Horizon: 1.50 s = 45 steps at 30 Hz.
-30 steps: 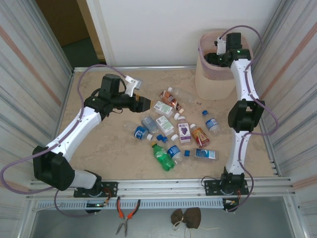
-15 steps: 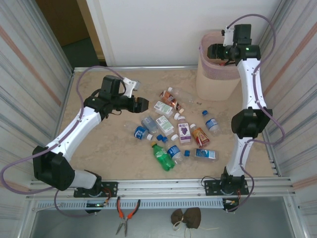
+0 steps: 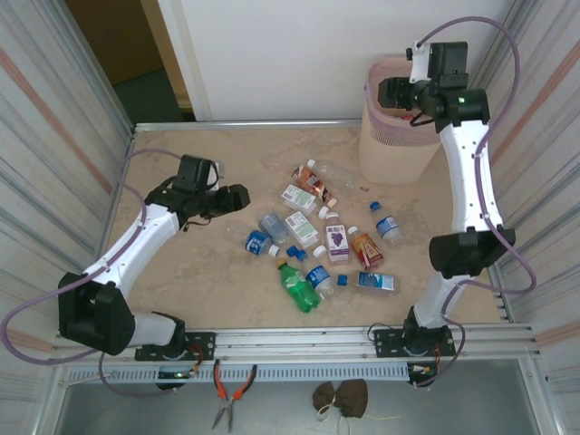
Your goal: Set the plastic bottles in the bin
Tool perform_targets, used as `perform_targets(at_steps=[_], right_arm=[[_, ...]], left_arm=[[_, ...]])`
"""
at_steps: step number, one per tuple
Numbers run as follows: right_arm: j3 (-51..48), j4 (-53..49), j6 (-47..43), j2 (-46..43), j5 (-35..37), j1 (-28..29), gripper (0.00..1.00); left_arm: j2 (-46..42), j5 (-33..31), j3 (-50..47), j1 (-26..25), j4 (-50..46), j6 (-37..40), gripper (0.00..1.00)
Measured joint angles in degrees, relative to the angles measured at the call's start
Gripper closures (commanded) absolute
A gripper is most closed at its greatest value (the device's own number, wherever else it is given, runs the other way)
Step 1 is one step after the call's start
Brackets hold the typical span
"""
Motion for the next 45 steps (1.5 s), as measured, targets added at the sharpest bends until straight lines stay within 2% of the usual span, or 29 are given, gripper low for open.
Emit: perform_targets(at_steps=[4,9,14,22,27,32,45], right_arm=[[-9.7,3.3,0.0,-7.3,2.2,2.2,0.24],[-19.7,7.0,0.2,-14.7,3.9,4.1,0.23],[-24.8,8.5,0.7,-18.9,5.1,4.5,0.23],[-28.4,9.3,1.1,-22.3,5.5,5.0,0.23],[-29.0,9.3,1.7,-23.3,6.3,5.2,0.23],[-29.4,9.3,2.1,-24.3,6.5,5.3,0.23],[-31.8,8.5,2.1,-25.9,7.1,5.6,0.22]], left_arm=[[-0.3,-4.0,-2.8,0.5,-2.7,-9.0,0.2],[0.8,-3.4,-6.5,1.4,-2.6,-16.6,0.14],[3.7,-0.9,-8.2,1.4,-0.6,-21.9,0.1],[9.5,2.6,-8.2,1.4,3.5,-27.8,0.11],[13.7,5.7,-8.4,1.4,7.0,-31.5,0.12],[17.0,7.8,-8.7,1.4,9.8,-34.3,0.19],[17.7,8.4,-8.8,1.4,11.1,-37.1,0.35]])
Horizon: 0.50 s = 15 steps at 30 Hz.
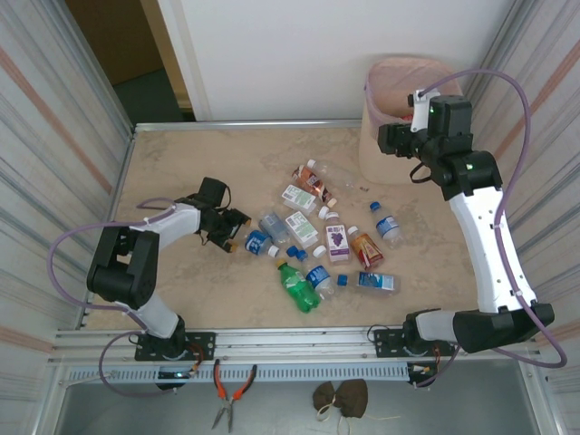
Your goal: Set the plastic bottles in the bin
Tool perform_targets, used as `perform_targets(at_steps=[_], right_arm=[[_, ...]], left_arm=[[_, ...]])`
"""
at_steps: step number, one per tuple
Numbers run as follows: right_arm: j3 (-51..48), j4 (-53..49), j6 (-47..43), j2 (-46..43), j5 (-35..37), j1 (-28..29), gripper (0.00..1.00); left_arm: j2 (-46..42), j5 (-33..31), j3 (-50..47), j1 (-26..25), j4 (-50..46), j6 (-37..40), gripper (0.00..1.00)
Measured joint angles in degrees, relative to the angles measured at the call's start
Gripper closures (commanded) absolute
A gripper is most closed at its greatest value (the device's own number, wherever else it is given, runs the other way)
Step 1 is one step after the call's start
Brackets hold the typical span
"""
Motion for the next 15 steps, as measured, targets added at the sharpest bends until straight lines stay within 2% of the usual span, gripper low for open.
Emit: perform_targets(at_steps=[8,15], right_arm=[[0.0,0.0,0.0,-0.8,0.5,0.4,0.22],[-1.0,0.9,1.9,-1.9,-1.3,1.5,0.22]], left_arm=[[-1.3,-0.3,-0.2,0.0,-0.2,0.0,0.37],[-8.7,-0.5,-0.5,0.0,0.9,3.4,0.37]])
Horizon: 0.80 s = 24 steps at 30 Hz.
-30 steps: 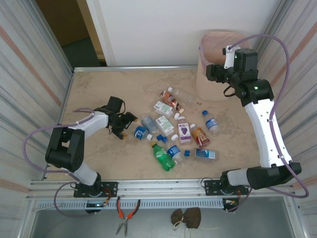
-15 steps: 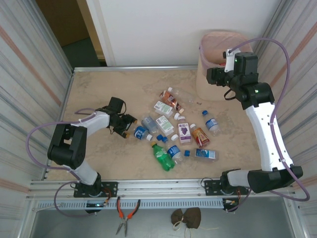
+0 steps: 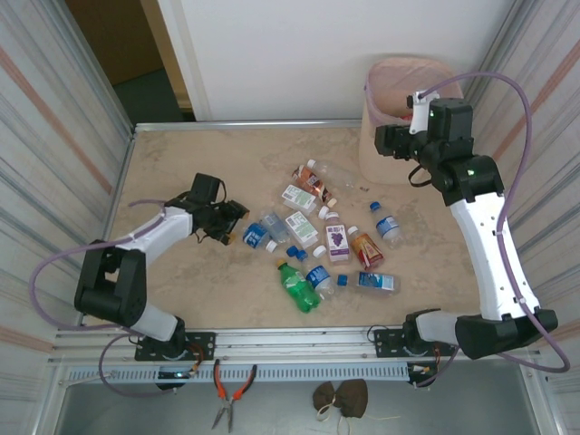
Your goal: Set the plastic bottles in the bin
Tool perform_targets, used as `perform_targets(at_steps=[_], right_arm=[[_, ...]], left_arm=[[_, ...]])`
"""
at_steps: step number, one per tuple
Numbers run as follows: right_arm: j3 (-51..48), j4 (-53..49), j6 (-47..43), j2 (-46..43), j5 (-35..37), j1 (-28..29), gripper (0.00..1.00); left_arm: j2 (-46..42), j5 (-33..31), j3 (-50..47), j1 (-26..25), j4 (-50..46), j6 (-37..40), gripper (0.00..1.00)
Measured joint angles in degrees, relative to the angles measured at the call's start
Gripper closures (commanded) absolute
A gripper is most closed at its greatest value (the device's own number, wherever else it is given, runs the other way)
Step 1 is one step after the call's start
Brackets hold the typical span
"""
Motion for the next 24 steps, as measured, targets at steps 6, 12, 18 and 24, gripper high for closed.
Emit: perform_targets(at_steps=[6,12,18,24], right_arm=[[-2.9,3.3,2.6,-1.2,-5.0,0.9,0.22],[-7.0,8.1,4.7,-2.8,-13.1,2.2,0.22],[-11.5,14.2,7.4,-4.3,-22.3,5.3,0.2],[-16.3,20.1,8.9,-4.5,-31.1,8.9,0.19]], left_arm=[[-6.6,0.5,-0.1,0.1,3.6,7.1,0.4],[-11.4,5.2,-0.2,0.8,10.6,15.1,0.41],[-13.1,14.6,-1.7,1.9,24.2,18.4,0.44],[-13.3,22.6,-1.9,1.9,35.8,21.7,0.43]])
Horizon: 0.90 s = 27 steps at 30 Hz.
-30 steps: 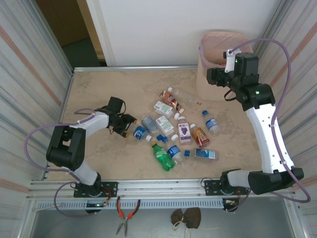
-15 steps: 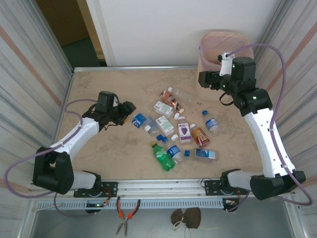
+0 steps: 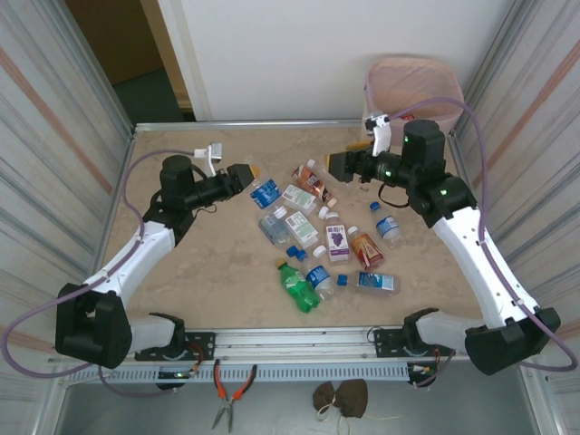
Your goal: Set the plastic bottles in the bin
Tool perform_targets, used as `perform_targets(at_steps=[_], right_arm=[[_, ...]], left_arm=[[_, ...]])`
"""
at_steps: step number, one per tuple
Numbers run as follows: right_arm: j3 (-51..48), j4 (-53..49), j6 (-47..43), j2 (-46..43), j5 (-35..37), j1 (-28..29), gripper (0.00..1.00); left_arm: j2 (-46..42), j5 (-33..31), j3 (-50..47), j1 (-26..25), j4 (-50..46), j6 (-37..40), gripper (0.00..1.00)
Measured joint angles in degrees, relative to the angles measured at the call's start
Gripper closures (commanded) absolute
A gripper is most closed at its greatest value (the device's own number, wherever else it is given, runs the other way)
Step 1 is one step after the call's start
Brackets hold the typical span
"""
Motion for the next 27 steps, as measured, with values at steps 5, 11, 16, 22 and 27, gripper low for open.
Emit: perform_targets(at_steps=[5,11,16,22,27], right_arm=[[-0.5,3.5,-0.2,1.5,-4.5,4.5,0.17],[-0.1,5.9,-3.4,5.0,-9.0,10.6,0.14],[2.4,6.2,-5.9,8.7,-11.0,14.5,0.14],[3.8,6.7,-6.9,10.3,-12.3,16.0,0.2],[3.8,6.8,-7.6,10.3,-13.0,16.3,0.3]], left_arm=[[-2.2,4.0,0.5,-0.2,5.2,3.8,0.43],[-4.9,8.2,4.8,-3.0,6.2,10.2,0.44],[-5.7,10.8,6.6,-5.8,6.2,13.6,0.44],[-5.7,12.3,8.3,-8.3,5.7,16.1,0.44],[-5.7,12.5,9.2,-8.7,5.0,17.4,0.44]])
